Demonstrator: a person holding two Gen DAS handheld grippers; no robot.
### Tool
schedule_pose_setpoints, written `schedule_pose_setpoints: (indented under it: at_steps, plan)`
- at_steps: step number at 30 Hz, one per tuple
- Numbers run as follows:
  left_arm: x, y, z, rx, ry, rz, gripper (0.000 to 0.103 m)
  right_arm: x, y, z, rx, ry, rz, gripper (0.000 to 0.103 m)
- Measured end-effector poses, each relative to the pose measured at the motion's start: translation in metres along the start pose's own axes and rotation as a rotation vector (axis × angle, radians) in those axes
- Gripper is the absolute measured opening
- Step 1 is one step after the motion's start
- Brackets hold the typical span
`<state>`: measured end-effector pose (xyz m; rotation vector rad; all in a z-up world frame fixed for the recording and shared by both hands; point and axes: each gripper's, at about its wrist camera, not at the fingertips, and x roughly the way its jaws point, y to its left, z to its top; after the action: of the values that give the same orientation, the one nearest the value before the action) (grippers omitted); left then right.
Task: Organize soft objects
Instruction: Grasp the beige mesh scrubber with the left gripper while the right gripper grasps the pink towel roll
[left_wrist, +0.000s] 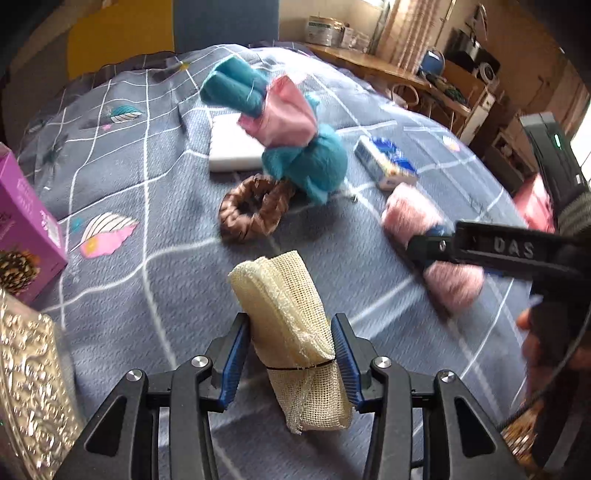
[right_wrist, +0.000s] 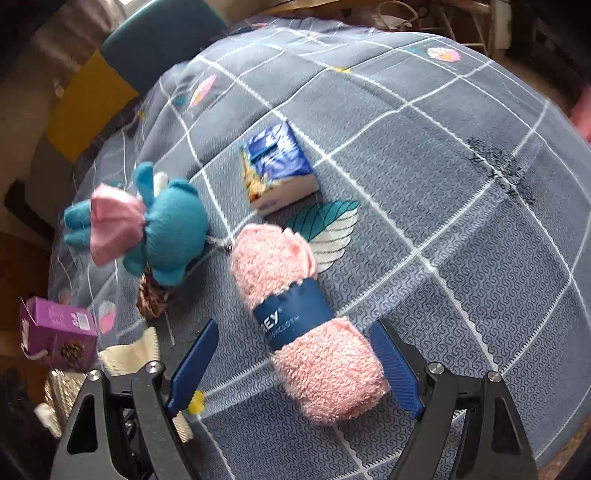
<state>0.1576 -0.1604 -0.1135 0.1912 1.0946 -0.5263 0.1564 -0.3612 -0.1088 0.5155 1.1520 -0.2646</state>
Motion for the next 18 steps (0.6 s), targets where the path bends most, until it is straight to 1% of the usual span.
schedule_pose_setpoints:
  at_steps: [1,2,4,6,8,10,15,18]
  plan:
    - [0.003,0.002,-0.005,0.003,0.015,0.009,0.045,0.002,0.007,-0.002,-0.054,-0.004,-0.05,0.082]
    - [0.007,0.008,-0.009,0.001,0.027,0.006,0.048,0.004,0.013,-0.004,-0.097,-0.003,-0.094,0.078]
    - [0.011,0.01,-0.015,-0.008,0.004,-0.005,0.05,0.01,0.02,-0.008,-0.151,0.017,-0.158,0.05]
    - [0.01,0.007,-0.018,0.001,-0.009,0.011,0.051,0.011,0.023,-0.01,-0.178,0.011,-0.171,0.049]
    - [0.01,0.005,-0.02,0.012,-0.013,0.029,0.051,0.016,0.027,-0.012,-0.201,0.024,-0.188,0.048]
    - [0.01,0.003,-0.02,0.018,-0.022,0.037,0.051,0.019,0.031,-0.013,-0.224,0.029,-0.201,0.053]
    - [0.005,-0.001,-0.02,0.017,-0.015,0.058,0.045,0.022,0.032,-0.015,-0.23,0.026,-0.201,0.055]
    - [-0.005,-0.001,-0.015,0.034,-0.022,0.063,0.044,0.025,0.036,-0.015,-0.241,0.019,-0.21,0.055]
